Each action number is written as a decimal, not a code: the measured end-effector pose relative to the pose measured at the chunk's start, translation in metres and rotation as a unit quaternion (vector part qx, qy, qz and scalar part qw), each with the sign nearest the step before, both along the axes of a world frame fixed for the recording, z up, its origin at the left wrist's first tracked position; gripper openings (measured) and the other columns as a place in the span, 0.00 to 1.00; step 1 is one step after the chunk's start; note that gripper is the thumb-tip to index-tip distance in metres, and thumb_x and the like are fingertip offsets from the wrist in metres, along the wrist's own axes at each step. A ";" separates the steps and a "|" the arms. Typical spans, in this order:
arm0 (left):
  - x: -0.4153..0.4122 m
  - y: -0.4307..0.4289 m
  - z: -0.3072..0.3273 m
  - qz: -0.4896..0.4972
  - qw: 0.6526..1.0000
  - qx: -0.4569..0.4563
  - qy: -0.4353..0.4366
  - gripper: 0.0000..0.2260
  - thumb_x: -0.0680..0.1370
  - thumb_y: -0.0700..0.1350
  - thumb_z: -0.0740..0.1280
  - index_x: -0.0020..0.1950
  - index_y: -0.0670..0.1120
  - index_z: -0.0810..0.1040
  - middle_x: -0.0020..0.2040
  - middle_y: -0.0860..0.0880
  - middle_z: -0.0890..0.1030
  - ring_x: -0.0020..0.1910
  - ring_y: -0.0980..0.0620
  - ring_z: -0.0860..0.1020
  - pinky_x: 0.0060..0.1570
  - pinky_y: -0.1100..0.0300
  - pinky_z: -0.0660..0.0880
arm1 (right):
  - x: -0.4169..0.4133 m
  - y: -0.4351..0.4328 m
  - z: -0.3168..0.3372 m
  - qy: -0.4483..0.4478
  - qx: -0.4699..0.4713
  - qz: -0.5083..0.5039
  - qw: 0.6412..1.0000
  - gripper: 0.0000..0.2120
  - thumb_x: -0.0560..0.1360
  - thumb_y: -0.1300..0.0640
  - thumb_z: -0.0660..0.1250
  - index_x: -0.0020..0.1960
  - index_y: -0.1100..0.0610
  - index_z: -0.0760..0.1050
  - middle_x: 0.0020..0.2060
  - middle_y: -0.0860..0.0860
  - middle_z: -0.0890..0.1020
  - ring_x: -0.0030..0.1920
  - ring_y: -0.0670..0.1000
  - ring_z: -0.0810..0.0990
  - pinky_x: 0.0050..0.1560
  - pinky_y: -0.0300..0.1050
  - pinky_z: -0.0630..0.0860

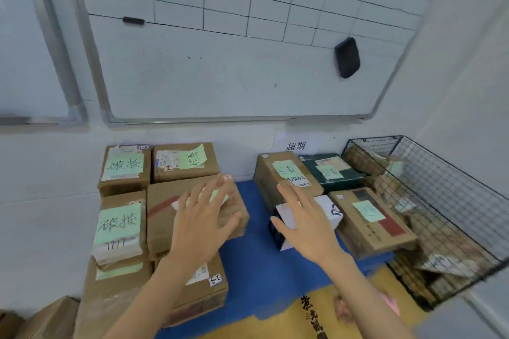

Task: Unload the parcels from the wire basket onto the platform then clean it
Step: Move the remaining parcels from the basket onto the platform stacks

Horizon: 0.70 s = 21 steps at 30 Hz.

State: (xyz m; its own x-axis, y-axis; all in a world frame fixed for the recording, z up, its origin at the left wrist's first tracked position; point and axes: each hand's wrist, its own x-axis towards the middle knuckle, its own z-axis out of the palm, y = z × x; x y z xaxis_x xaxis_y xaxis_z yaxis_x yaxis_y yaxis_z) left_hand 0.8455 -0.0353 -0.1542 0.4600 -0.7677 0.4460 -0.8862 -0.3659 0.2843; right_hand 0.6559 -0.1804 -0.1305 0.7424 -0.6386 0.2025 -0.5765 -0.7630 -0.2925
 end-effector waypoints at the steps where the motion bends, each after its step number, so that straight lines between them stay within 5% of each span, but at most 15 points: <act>1: -0.014 -0.011 0.002 -0.009 1.000 0.006 -0.002 0.29 0.75 0.65 0.55 0.73 0.54 0.71 0.72 0.50 0.73 0.67 0.44 0.73 0.62 0.44 0.72 | -0.018 -0.005 0.002 0.003 -0.007 -0.011 1.000 0.34 0.78 0.36 0.57 0.80 0.47 0.55 0.78 0.47 0.58 0.76 0.51 0.60 0.75 0.49 0.61; 8: -0.139 -0.084 0.007 -0.098 0.995 0.020 -0.030 0.29 0.75 0.65 0.56 0.71 0.52 0.72 0.68 0.51 0.75 0.64 0.45 0.74 0.59 0.51 0.67 | -0.164 -0.042 0.012 0.012 -0.044 -0.093 0.995 0.37 0.74 0.32 0.47 0.80 0.45 0.54 0.79 0.48 0.58 0.79 0.52 0.54 0.77 0.53 0.58; 15: -0.283 -0.150 0.020 -0.175 0.984 0.010 -0.031 0.31 0.75 0.66 0.56 0.72 0.51 0.73 0.69 0.48 0.76 0.65 0.43 0.74 0.60 0.44 0.73 | -0.320 -0.074 0.029 0.037 -0.053 -0.157 0.986 0.34 0.79 0.35 0.54 0.80 0.45 0.50 0.80 0.49 0.53 0.80 0.53 0.50 0.77 0.50 0.48; 21: -0.368 -0.189 0.023 -0.201 0.979 0.014 -0.035 0.31 0.76 0.68 0.54 0.73 0.52 0.71 0.70 0.48 0.75 0.67 0.43 0.73 0.62 0.44 0.71 | -0.418 -0.099 0.029 0.050 -0.070 -0.213 0.973 0.37 0.75 0.30 0.46 0.80 0.45 0.52 0.79 0.49 0.57 0.79 0.53 0.53 0.78 0.55 0.54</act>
State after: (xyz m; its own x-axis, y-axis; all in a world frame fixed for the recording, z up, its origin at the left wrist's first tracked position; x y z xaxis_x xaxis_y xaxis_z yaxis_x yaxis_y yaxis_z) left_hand 0.4772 -0.2243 -0.1309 0.0871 -0.8929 0.4417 -0.9769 0.0103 0.2134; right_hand 0.2379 -0.2792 -0.1018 0.4377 -0.8638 0.2495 -0.8693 -0.4775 -0.1281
